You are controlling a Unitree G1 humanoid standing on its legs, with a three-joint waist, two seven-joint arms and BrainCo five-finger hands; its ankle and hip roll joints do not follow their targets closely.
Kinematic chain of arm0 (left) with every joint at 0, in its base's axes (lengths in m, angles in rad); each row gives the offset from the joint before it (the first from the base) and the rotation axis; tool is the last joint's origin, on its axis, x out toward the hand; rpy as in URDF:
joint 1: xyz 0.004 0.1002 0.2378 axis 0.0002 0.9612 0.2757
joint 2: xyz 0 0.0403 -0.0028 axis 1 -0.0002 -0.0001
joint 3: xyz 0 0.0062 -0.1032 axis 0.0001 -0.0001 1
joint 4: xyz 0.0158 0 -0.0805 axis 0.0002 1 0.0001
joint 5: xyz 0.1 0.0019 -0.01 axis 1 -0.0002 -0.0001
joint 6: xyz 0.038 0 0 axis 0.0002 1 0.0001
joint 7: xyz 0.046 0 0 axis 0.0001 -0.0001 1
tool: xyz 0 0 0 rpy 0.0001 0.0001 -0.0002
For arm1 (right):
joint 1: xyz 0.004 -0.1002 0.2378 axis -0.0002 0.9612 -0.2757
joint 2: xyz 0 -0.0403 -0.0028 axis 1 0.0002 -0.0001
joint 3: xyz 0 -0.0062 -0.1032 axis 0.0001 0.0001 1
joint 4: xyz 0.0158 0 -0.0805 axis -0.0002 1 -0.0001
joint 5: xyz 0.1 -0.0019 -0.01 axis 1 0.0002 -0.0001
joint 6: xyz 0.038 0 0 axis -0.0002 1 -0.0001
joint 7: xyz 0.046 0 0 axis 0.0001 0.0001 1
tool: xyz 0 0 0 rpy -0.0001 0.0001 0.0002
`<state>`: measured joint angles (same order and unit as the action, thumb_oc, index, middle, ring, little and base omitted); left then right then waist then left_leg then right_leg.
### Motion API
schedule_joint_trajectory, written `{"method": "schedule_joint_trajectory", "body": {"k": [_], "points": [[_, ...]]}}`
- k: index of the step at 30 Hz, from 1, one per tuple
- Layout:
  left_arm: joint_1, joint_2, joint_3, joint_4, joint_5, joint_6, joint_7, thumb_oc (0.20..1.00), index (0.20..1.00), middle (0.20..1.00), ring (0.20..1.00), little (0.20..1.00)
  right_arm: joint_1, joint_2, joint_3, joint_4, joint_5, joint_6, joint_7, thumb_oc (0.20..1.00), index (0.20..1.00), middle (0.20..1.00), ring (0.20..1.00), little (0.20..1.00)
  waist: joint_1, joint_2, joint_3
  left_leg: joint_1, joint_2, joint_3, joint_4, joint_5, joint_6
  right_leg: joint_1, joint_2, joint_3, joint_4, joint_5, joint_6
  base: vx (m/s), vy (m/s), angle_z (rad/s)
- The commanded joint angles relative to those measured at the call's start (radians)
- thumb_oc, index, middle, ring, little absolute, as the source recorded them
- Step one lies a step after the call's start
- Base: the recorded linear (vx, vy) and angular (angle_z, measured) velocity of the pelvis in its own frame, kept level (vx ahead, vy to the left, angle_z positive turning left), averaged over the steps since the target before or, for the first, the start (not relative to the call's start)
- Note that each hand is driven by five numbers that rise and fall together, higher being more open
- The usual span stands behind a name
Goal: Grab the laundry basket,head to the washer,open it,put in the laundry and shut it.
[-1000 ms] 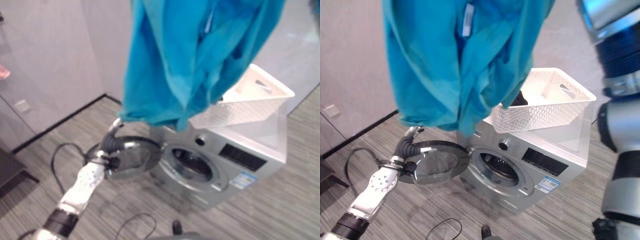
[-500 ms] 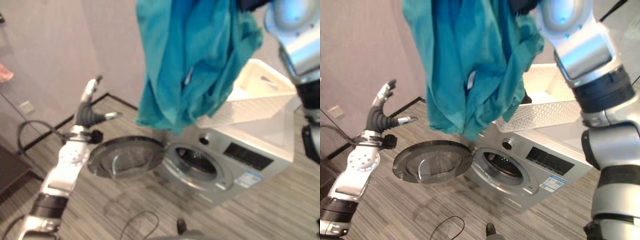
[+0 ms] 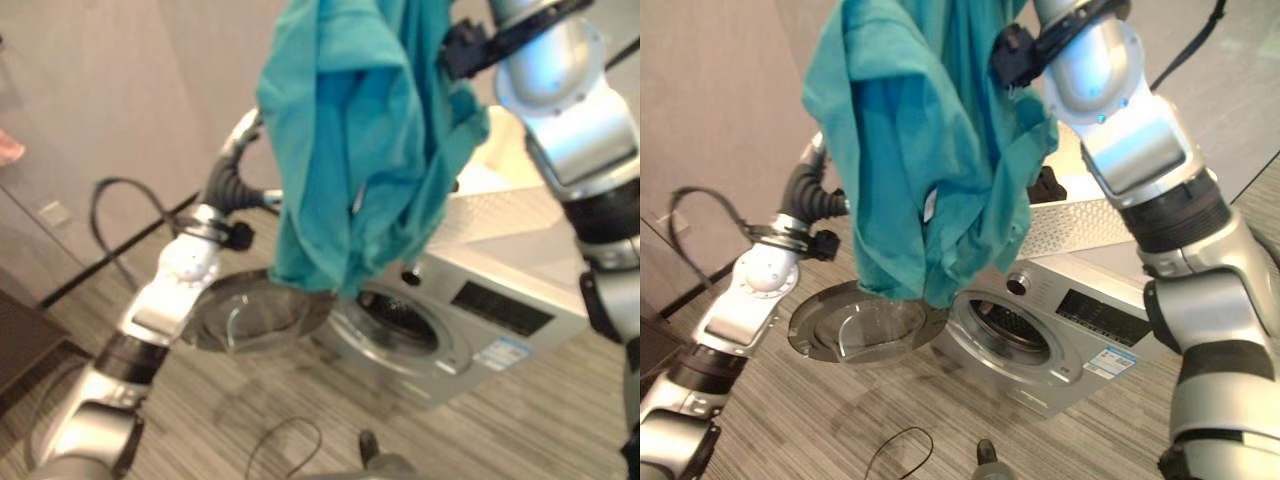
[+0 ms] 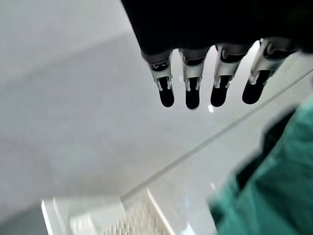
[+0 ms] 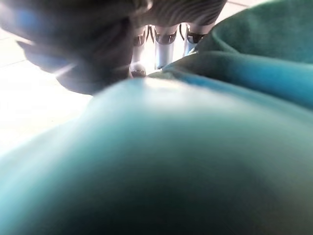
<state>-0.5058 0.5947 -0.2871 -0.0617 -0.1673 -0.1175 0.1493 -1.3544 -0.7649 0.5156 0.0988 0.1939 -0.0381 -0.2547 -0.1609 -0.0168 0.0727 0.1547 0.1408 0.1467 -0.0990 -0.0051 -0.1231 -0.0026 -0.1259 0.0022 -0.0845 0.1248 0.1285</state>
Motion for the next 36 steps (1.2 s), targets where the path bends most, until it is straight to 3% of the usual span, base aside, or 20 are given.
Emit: {"method": "schedule_joint_trajectory", "body": {"k": [1, 12, 23, 31, 36], "points": [[-0.057, 0.025, -0.055, 0.023, -0.067, -0.021, -0.004, 1.0, 1.0, 1.0, 1.0, 1.0, -0.08, 0.043, -0.019, 0.043, -0.016, -0.018, -0.045, 0.2, 0.2, 0.2, 0.2, 0.2, 0.025, -0.035, -0.08, 0.04, -0.009, 0.014, 0.129, -0.179, 0.07, -0.118, -0.102, 0.051, 0.167, -0.031, 0.093, 0.0, 0.0, 0.0], [-0.189, -0.148, -0.156, 0.197, -0.127, -0.024, 0.061, 1.0, 1.0, 1.0, 1.0, 1.0, -0.071, 0.108, -0.019, 0.009, 0.003, -0.034, -0.069, 0.2, 0.2, 0.2, 0.2, 0.2, 0.011, -0.032, -0.08, 0.043, -0.006, 0.01, 0.112, -0.17, 0.066, -0.122, -0.101, 0.039, 0.175, -0.04, 0.087, 0.0, -0.001, 0.01], [-0.27, -0.179, -0.145, 0.213, -0.179, -0.045, 0.132, 1.0, 1.0, 1.0, 1.0, 1.0, -0.037, 0.087, -0.02, -0.035, 0.016, -0.047, -0.076, 0.2, 0.2, 0.2, 0.2, 0.2, 0.011, -0.04, -0.079, 0.036, 0.009, 0.004, 0.1, -0.155, 0.054, -0.119, -0.098, 0.015, 0.181, -0.051, 0.082, -0.01, -0.008, 0.04], [-0.197, -0.201, -0.153, 0.192, -0.384, -0.069, 0.081, 1.0, 1.0, 1.0, 1.0, 1.0, -0.018, 0.094, -0.02, -0.056, 0.034, -0.06, -0.074, 0.2, 0.2, 0.2, 0.2, 0.2, 0.008, -0.04, -0.083, 0.05, 0.019, 0.008, 0.086, -0.157, 0.049, -0.113, -0.09, 0.011, 0.187, -0.063, 0.082, 0.01, -0.002, 0.01], [-0.194, -0.206, -0.178, 0.189, -0.391, -0.074, 0.069, 1.0, 1.0, 1.0, 1.0, 1.0, -0.031, 0.086, -0.016, -0.059, 0.042, -0.067, -0.083, 0.2, 0.2, 0.2, 0.2, 0.2, -0.001, -0.041, -0.08, 0.05, 0.024, 0.01, 0.079, -0.153, 0.046, -0.12, -0.087, 0.011, 0.192, -0.064, 0.081, 0.0, -0.004, 0.0]]}}
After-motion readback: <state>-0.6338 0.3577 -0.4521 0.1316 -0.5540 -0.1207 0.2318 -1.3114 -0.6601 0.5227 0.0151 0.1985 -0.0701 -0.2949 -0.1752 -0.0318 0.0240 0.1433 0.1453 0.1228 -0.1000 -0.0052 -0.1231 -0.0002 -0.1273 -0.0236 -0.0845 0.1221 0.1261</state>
